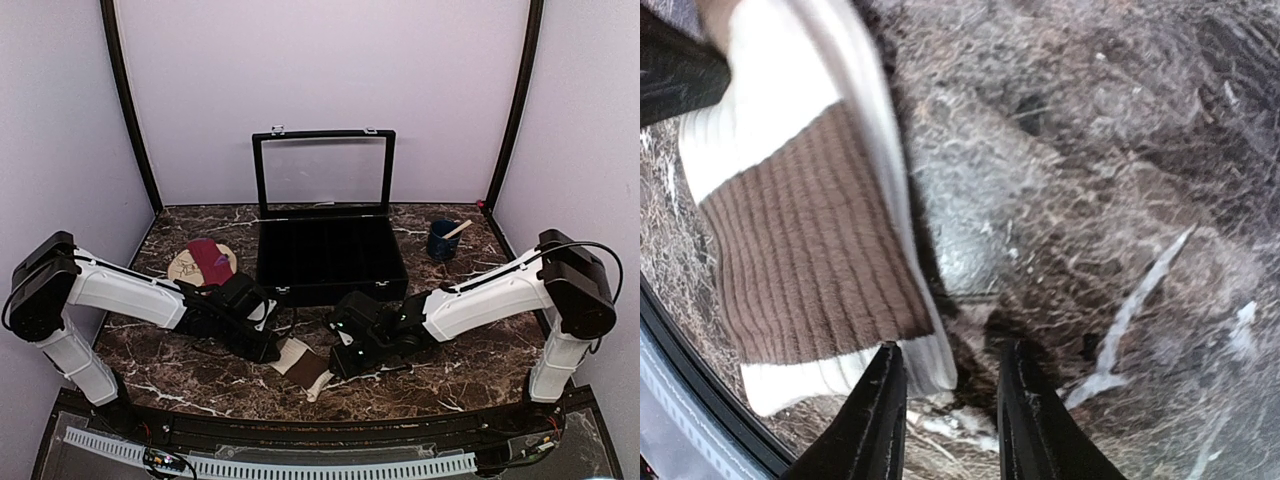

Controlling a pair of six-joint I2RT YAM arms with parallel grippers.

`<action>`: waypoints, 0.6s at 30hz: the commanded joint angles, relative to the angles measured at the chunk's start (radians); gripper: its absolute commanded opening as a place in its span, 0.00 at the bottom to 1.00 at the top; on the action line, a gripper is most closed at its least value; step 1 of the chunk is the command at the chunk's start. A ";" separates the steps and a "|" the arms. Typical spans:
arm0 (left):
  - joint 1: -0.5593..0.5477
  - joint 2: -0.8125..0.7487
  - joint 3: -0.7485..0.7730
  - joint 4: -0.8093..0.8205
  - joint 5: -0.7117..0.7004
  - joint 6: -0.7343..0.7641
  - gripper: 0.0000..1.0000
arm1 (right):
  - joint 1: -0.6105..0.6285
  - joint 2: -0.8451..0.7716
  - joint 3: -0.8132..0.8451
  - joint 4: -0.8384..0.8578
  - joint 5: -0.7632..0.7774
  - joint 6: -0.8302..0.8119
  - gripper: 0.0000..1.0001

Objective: Roll the socks
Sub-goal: Rotate the sock at the center of the board.

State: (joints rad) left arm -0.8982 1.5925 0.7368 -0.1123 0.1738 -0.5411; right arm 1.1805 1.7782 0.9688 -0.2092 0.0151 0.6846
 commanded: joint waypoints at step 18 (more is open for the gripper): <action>0.021 0.170 0.141 0.051 0.032 0.194 0.03 | 0.056 -0.024 -0.040 0.004 -0.025 0.078 0.30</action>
State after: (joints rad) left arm -0.8848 1.7302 0.8612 -0.0452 0.2131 -0.3992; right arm 1.2160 1.7638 0.9501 -0.2008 0.0135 0.7399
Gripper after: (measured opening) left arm 0.025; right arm 0.300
